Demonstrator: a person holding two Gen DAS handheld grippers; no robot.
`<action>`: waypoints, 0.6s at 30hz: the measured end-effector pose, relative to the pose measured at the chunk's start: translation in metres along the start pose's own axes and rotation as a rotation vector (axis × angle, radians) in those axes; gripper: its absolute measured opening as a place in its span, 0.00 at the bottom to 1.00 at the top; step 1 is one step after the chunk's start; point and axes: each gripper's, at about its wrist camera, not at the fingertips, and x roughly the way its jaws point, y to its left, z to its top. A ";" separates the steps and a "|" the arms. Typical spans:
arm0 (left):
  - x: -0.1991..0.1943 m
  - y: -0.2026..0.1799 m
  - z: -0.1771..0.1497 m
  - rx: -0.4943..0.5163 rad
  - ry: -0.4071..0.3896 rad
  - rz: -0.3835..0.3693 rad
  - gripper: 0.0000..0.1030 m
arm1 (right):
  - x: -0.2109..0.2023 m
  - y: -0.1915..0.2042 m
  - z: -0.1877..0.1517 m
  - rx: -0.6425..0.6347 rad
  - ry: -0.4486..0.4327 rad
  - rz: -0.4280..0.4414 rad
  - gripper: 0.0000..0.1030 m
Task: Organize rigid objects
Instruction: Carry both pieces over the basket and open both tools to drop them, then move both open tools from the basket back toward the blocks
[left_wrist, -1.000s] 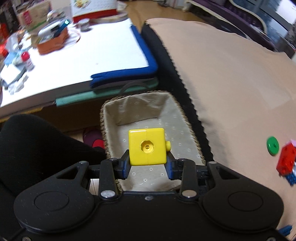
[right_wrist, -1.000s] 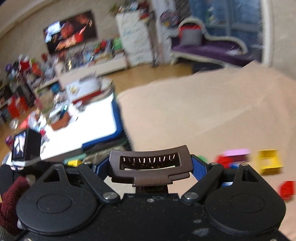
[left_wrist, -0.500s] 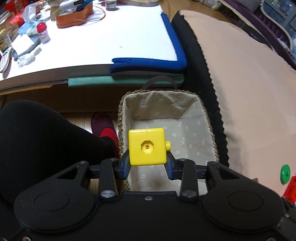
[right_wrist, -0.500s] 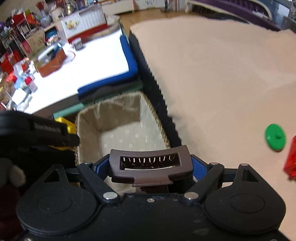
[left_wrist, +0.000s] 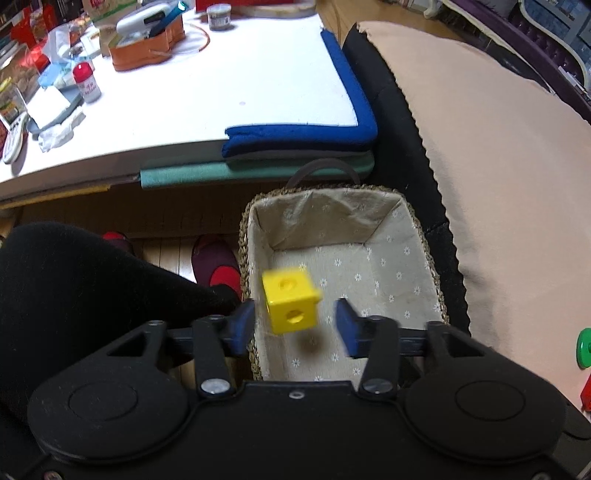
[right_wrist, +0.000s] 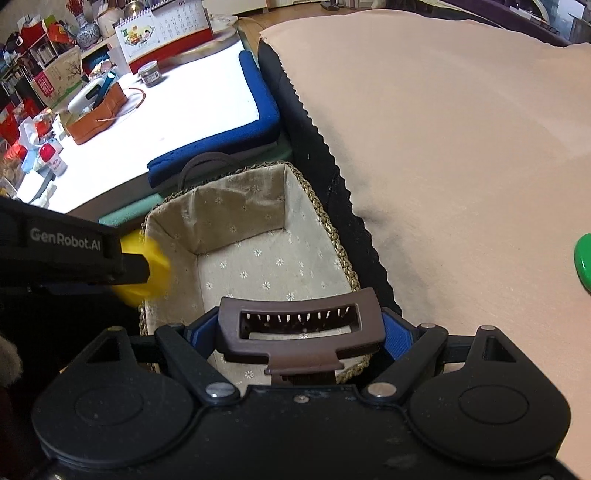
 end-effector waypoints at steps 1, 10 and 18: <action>-0.002 0.000 0.000 0.003 -0.009 -0.004 0.56 | 0.000 0.000 0.000 0.002 -0.004 0.001 0.88; -0.006 -0.005 0.000 0.026 -0.031 -0.021 0.64 | -0.003 -0.009 0.002 0.025 -0.019 0.014 0.88; -0.009 -0.015 -0.006 0.080 -0.065 0.028 0.64 | 0.008 -0.005 -0.008 -0.011 0.021 0.021 0.88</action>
